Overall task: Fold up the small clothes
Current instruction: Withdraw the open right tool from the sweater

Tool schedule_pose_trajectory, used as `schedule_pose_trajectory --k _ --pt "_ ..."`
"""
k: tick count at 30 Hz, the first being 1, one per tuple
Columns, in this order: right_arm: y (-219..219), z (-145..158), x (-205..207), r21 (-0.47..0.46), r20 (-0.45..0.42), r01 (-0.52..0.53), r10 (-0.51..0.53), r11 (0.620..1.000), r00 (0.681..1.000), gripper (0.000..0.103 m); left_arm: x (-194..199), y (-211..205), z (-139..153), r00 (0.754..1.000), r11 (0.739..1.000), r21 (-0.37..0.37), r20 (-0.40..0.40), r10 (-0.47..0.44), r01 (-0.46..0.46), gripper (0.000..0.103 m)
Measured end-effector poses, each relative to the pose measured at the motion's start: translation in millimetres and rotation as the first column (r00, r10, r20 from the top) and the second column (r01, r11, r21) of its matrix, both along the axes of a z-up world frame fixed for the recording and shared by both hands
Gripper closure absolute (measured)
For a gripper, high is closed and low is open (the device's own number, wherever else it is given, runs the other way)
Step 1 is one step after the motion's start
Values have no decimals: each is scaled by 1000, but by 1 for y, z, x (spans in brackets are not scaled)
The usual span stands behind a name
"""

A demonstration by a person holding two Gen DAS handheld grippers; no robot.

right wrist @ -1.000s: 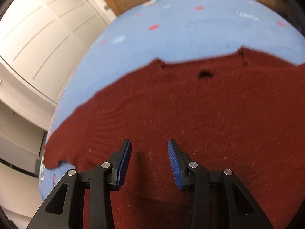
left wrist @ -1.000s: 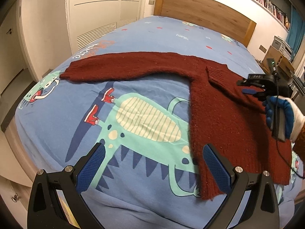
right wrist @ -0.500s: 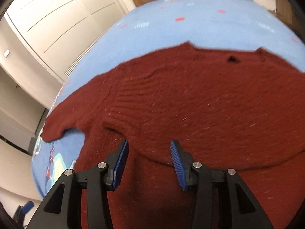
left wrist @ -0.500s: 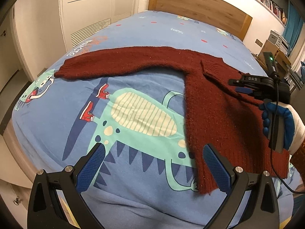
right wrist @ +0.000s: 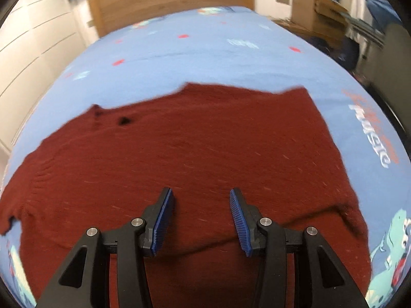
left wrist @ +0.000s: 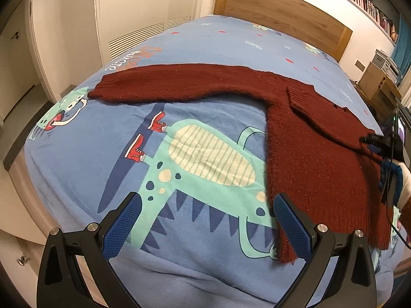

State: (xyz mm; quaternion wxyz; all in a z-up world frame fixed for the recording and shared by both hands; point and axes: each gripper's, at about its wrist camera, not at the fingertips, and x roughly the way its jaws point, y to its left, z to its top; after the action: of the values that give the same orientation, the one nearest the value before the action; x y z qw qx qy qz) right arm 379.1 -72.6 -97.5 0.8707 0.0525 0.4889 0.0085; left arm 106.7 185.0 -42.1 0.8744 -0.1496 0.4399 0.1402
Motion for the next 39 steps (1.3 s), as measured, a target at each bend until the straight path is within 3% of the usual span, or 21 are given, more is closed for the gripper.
schedule_pose_trajectory --k 10,17,29,39 --pt "3 0 -23 5 -13 -48 48 999 999 54 0 -4 7 1000 1000 -1 15 -4 4 2" --pt "3 12 -69 53 -36 -87 89 995 995 54 -8 -8 24 998 1000 -7 53 -15 16 2" --pt "-10 53 -157 104 25 -94 92 990 995 54 -22 -20 40 993 997 -46 106 -57 62 2" --pt "-8 86 -220 118 75 -76 67 990 995 54 -33 -3 44 990 995 -78 130 -46 56 2"
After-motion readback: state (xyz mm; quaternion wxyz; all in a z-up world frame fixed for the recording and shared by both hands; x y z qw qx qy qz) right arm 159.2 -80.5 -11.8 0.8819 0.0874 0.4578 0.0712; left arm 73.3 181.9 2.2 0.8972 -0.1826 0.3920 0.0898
